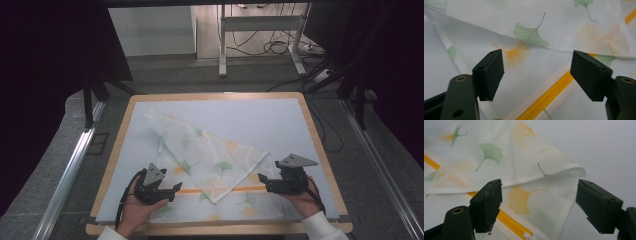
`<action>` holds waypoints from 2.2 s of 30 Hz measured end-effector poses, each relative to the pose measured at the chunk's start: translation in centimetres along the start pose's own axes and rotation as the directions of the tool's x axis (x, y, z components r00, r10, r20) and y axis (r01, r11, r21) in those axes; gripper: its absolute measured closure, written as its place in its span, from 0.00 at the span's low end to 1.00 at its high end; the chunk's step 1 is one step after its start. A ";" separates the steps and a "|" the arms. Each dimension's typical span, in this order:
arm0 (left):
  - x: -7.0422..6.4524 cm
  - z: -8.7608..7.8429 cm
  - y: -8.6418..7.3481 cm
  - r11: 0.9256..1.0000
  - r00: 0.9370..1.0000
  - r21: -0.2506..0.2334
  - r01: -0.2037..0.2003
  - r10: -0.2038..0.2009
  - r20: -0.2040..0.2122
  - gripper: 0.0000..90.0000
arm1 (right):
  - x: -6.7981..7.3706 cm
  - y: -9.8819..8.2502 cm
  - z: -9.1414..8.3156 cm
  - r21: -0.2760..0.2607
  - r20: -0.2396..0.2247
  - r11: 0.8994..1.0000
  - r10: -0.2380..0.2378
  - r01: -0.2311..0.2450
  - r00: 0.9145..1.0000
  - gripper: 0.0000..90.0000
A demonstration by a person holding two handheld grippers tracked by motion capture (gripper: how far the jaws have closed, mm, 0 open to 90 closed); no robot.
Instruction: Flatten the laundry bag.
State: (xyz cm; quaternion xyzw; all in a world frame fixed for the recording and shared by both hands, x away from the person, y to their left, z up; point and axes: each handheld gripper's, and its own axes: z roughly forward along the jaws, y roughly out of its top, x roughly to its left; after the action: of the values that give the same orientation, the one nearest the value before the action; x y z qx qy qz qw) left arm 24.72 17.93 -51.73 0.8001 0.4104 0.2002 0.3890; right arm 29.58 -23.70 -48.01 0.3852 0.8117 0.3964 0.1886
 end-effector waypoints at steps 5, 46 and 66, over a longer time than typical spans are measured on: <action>0.1 -0.3 -0.3 1.000 1.000 0.003 -0.004 0.004 0.002 0.29 | 0.5 0.4 0.2 0.004 -0.007 1.000 -0.031 0.031 0.999 0.25; 0.2 0.5 -0.4 0.999 1.000 0.031 -0.016 0.017 -0.021 0.30 | 5.2 4.8 3.0 0.030 -0.141 0.990 -0.129 0.135 0.981 0.31; -1.1 1.8 0.1 0.997 0.999 0.047 -0.053 0.053 0.000 0.31 | 8.5 7.4 6.2 0.061 -0.208 0.985 -0.146 0.161 0.967 0.32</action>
State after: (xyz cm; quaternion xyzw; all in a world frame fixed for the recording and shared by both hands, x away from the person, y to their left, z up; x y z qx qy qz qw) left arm 25.27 16.18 -52.76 0.8195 0.3941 0.2012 0.3642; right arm 31.48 -11.16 -46.01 0.2858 0.8688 0.3861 0.1199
